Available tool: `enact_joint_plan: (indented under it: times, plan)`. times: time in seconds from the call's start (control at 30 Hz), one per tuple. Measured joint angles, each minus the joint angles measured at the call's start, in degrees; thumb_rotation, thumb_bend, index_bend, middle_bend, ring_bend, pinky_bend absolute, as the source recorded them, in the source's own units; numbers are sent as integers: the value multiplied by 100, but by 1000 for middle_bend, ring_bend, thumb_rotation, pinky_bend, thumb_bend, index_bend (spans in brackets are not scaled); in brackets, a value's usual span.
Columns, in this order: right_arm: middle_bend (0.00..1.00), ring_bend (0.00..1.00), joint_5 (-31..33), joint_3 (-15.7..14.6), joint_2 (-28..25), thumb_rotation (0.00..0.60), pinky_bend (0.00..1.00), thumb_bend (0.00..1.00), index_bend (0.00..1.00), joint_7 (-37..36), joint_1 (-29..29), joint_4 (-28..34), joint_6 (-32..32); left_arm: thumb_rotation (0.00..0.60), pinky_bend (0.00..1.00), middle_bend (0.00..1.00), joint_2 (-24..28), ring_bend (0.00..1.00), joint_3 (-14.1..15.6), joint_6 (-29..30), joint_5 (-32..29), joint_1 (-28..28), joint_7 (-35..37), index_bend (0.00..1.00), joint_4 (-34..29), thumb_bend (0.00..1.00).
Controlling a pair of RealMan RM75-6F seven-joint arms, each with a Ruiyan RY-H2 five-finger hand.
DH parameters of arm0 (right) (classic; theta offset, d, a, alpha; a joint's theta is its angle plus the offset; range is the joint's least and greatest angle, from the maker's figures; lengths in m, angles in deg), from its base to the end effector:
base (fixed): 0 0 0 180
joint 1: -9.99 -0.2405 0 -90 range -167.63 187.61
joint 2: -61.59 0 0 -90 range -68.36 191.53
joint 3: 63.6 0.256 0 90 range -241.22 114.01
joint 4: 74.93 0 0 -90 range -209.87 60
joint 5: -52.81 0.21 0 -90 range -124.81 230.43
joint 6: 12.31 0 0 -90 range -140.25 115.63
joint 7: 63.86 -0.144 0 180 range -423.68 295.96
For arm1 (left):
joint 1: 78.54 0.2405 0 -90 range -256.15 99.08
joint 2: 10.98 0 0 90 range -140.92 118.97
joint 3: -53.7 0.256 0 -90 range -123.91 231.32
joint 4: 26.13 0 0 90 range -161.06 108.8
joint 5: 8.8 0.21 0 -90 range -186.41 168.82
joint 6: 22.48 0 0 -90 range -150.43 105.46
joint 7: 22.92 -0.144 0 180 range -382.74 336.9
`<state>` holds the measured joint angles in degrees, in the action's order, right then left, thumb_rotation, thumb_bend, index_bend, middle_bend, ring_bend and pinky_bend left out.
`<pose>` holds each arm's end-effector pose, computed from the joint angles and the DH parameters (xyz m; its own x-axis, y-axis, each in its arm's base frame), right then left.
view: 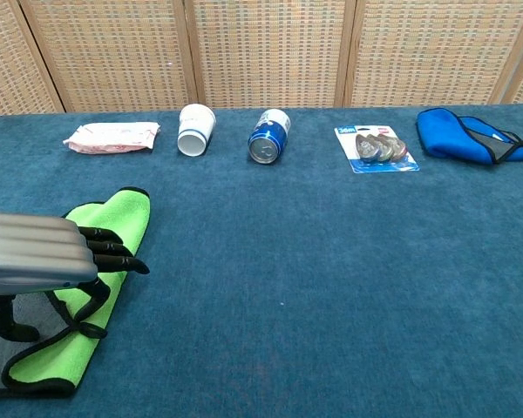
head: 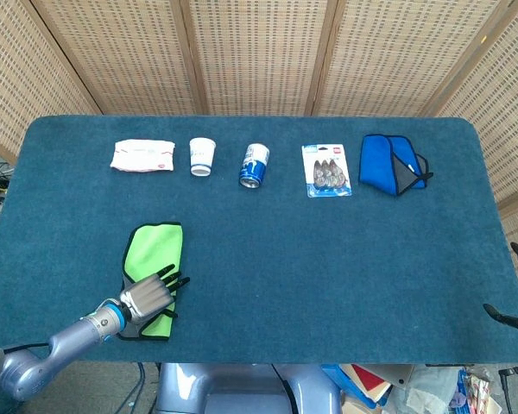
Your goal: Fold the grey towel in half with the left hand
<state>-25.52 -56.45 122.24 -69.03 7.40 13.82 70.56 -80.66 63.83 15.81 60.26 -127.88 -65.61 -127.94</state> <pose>-0.3467 -0.1830 0.2013 0.4067 0.0397 0.9127 -0.9040 0.1616 0.3958 -0.1911 0.2613 0.0056 0.9406 0.2290 0.2506 0.3286 -0.7992 -0.5032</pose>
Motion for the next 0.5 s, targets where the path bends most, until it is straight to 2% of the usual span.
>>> enact_joint_plan:
  times: [0.17, 0.4, 0.5]
  plan:
    - [0, 0, 1, 1, -1, 600, 0, 0, 0, 3, 3, 7, 7, 600, 0, 0, -51, 0, 27, 28, 5, -8, 28, 529, 44, 286]
    - [0, 0, -12, -2, -1, 600, 0, 0, 0, 4, 5, 12, 18, 600, 0, 0, -83, 0, 58, 59, 13, -19, 44, 548, 63, 288]
    - [0, 0, -14, -2, -3, 600, 0, 0, 0, -1, 7, 13, 22, 600, 0, 0, -88, 0, 77, 74, 2, -24, 36, 566, 71, 325]
